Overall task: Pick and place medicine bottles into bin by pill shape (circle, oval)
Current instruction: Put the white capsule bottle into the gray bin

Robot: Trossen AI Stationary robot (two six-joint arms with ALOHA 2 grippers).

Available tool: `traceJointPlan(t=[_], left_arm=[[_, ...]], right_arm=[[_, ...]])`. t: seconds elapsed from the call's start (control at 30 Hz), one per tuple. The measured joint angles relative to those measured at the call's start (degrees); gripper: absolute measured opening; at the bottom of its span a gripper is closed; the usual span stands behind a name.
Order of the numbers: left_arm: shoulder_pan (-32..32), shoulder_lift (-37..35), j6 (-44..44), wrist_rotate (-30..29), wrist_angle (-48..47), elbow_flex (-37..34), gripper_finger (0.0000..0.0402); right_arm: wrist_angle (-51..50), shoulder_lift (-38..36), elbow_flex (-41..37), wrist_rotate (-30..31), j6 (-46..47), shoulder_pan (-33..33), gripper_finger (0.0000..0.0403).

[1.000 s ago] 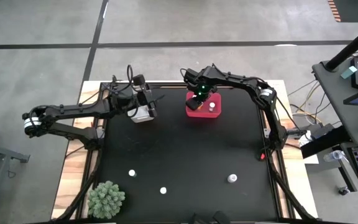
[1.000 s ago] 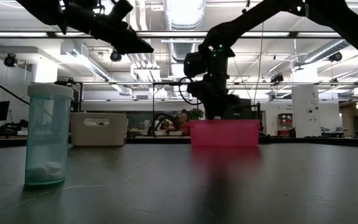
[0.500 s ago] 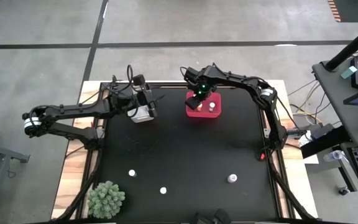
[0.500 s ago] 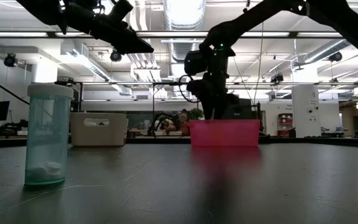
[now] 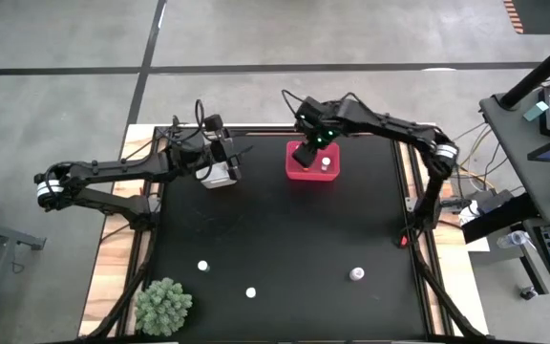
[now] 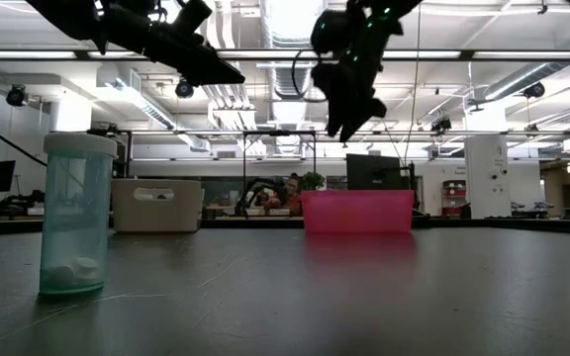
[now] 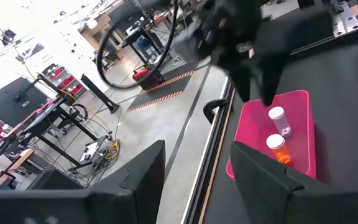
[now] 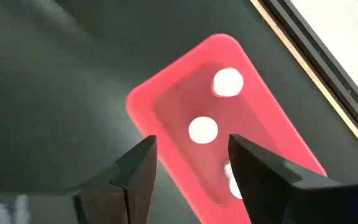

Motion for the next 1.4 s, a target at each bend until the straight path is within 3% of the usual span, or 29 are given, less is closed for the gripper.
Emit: traceJointPlan(t=[0.43,0.8,1.03,1.4], left_arm=[[-4.1,0.0,-2.0,0.0,0.5,0.9,0.0167],[-11.8,0.0,-12.4,0.0,0.5,1.0,0.0167],[-17.7,0.0,-14.9,0.0,2.2,1.2,0.0167],[-24.1,0.0,-15.3,0.0,6.6,1.2,0.0167]], right_arm=[[26.4,-23.1,-28.9,0.4,-4.7,9.2,0.0185],[52.7,-39.4,-51.8,0.4,-9.3,13.1,0.0185],[54.8,-45.1,-57.8,-0.2,-6.5,17.7,0.0185],[50.2,-45.4,-58.3,-0.2,3.9,34.9,0.0185]])
